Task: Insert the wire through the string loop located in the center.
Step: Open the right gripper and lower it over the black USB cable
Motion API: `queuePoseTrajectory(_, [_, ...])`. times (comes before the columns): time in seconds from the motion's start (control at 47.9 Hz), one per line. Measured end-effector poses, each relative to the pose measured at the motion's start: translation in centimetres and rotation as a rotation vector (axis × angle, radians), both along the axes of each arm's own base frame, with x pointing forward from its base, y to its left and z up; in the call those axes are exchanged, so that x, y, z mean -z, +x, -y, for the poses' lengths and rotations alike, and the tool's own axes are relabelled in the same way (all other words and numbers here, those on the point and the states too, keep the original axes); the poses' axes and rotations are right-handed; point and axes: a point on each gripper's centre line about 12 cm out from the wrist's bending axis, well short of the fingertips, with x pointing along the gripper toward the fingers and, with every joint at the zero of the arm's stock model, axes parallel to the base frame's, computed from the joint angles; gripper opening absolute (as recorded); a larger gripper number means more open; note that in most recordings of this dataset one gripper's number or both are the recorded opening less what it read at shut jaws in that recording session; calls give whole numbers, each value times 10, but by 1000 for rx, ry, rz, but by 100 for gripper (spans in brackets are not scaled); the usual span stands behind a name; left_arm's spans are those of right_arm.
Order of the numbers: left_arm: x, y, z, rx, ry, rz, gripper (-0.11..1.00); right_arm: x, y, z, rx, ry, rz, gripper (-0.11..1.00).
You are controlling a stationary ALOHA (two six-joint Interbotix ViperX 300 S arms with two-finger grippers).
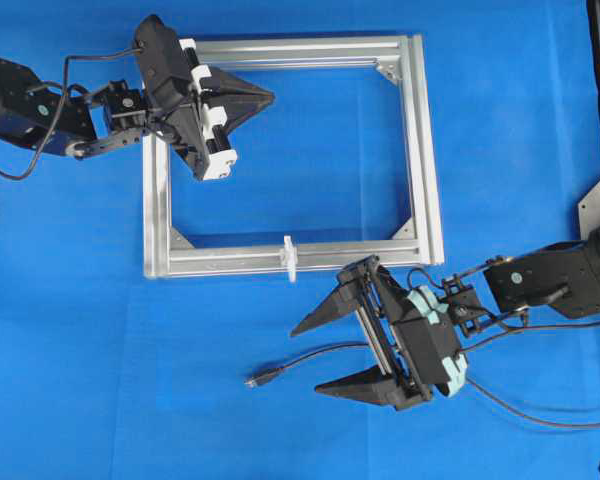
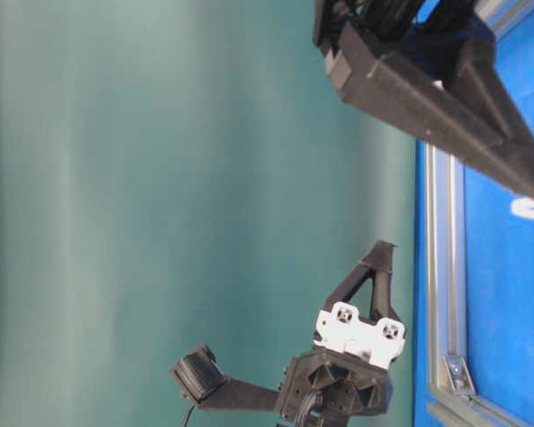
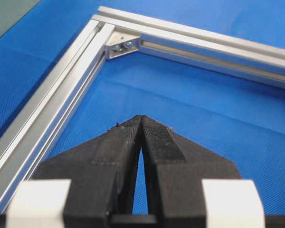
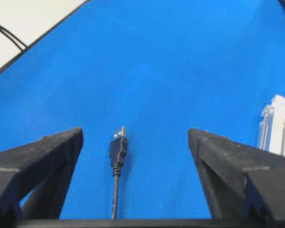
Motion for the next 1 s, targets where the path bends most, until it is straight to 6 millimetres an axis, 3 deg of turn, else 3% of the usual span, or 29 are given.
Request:
queuePoseTrajectory(0.188, [0, 0, 0, 0, -1, -1, 0, 3, 4, -1, 11, -1, -30, 88])
queuePoseTrajectory(0.752, [0, 0, 0, 0, 0, 0, 0, 61, 20, -4, 49, 15, -190, 87])
queuePoseTrajectory(1.003, [0, 0, 0, 0, -1, -3, 0, 70, 20, -4, 60, 15, -212, 87])
